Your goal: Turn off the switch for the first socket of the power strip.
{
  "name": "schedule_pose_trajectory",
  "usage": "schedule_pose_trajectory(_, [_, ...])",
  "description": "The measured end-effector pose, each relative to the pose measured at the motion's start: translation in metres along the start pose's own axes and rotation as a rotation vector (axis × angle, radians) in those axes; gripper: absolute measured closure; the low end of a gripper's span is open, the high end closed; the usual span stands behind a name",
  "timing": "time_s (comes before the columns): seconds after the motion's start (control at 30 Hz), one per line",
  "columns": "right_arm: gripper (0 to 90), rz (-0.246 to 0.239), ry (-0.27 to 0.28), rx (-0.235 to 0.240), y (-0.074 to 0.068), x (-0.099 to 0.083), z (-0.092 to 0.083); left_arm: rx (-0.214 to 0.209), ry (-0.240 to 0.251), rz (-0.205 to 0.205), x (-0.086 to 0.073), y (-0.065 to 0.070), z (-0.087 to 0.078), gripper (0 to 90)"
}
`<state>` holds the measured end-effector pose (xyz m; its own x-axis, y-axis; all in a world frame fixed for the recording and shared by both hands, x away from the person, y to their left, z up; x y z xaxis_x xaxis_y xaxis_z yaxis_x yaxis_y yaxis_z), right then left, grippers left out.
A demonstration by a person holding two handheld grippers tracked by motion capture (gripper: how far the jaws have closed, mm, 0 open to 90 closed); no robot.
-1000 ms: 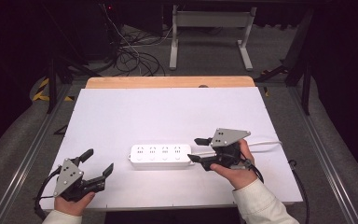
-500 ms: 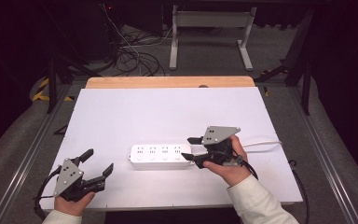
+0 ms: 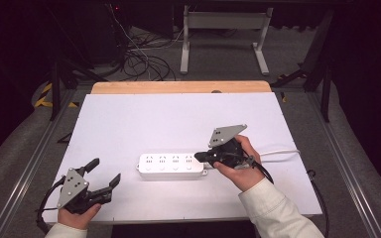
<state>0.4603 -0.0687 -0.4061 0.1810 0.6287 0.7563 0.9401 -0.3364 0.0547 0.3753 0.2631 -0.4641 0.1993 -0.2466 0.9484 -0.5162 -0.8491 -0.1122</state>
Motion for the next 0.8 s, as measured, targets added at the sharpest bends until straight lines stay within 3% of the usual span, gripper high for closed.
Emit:
schedule_pose_trajectory(0.57, [90.0,0.027,-0.177,-0.005,0.011,0.004,0.021,0.000,0.000,0.001,0.000,-0.001,0.000,19.4])
schedule_pose_trajectory(0.8, [90.0,0.024,-0.260,0.005,0.014,0.003,0.037,0.001,0.000,0.005,0.000,-0.001,0.001,19.4])
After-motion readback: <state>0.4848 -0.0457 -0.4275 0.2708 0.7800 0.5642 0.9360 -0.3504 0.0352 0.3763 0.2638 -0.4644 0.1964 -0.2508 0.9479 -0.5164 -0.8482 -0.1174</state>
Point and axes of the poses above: each handheld gripper's, and its own axes: z roughly forward along the jaws, x roughly out of its top, y roughly to its right, the point moved 5 cm from there along z, roughly forward along the jaws, and after that the axes turned 1 degree about -x, right-handed, at the moved point
